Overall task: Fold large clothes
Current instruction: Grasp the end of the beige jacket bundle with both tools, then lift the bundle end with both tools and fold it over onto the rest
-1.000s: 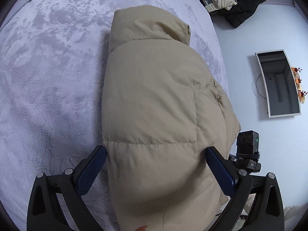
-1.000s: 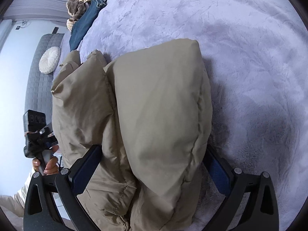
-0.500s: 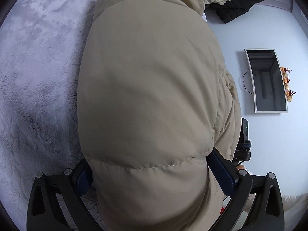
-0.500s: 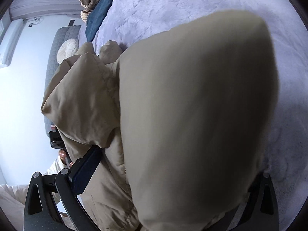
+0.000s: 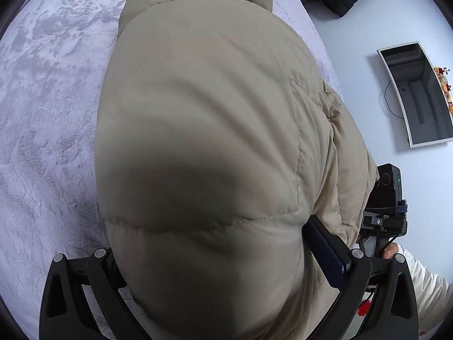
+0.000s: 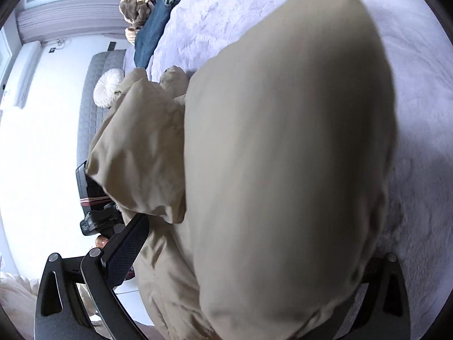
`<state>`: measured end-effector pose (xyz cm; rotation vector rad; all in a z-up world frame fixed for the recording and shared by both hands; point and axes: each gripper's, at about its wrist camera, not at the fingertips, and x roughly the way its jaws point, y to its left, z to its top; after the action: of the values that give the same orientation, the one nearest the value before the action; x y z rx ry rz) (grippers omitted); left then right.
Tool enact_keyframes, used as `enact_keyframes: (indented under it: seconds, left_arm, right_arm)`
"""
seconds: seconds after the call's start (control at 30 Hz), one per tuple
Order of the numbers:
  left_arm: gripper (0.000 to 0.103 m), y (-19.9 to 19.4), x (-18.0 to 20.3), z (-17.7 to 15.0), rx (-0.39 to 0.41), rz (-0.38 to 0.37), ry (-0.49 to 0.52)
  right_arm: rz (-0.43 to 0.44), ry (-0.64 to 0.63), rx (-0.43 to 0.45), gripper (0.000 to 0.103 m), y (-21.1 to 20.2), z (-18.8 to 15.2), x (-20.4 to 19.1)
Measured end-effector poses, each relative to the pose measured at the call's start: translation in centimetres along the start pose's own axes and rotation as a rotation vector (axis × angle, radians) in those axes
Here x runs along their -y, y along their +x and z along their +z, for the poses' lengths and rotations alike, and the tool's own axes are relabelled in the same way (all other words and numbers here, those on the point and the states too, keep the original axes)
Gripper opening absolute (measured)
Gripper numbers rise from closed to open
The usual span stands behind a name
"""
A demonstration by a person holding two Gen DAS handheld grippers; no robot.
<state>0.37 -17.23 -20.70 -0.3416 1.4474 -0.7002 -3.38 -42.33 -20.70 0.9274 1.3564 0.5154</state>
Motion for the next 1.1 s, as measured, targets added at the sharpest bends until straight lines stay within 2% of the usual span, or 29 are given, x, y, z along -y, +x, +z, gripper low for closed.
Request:
enact_keyframes:
  seconds: [0.1, 0.3, 0.5, 0.7, 0.8, 0.83, 0.9, 0.97, 1.1]
  left_arm:
    - [0.103, 0.5, 0.4, 0.6, 0.000, 0.004, -0.007]
    - [0.103, -1.4, -1.5, -0.7, 0.006, 0.007, -0.018]
    - [0.103, -1.7, -1.8, -0.8, 0.008, 0.019, -0.017]
    - [0.103, -2.1, -0.9, -1.0, 0.017, 0.065, -0.009]
    - [0.103, -2.2, -0.3, -1.0, 0.016, 0.090, -0.003]
    - [0.103, -2.3, -0.1, -1.0, 0.015, 0.095, 0.002]
    - [0.095, -2.7, 0.6, -1.2, 0.027, 0.101, 0.030]
    - [0.082, -3.4, 1.7, -1.4, 0.043, 0.106, 0.063]
    - [0.071, -5.5, 2.6, -1.8, 0.066, 0.082, 0.070]
  right_arm:
    - [-0.021, -0.019, 0.005, 0.103, 0.2, 0.0, -0.3]
    - [-0.101, -0.041, -0.037, 0.103, 1.8, 0.8, -0.8]
    - [-0.116, -0.025, -0.054, 0.103, 2.8, 1.4, -0.7]
    - [-0.116, 0.028, -0.032, 0.102, 2.7, 1.2, 0.0]
    - [-0.092, 0.048, -0.030, 0.093, 2.0, 1.3, 0.7]
    - [-0.086, 0.052, -0.030, 0.084, 2.0, 1.2, 0.8]
    - [-0.068, 0.052, -0.027, 0.071, 1.6, 1.1, 0.7]
    - [-0.057, 0.050, -0.018, 0.053, 0.7, 0.9, 0.8]
    - [-0.039, 0.038, -0.008, 0.044, 0.0, 0.4, -0.1]
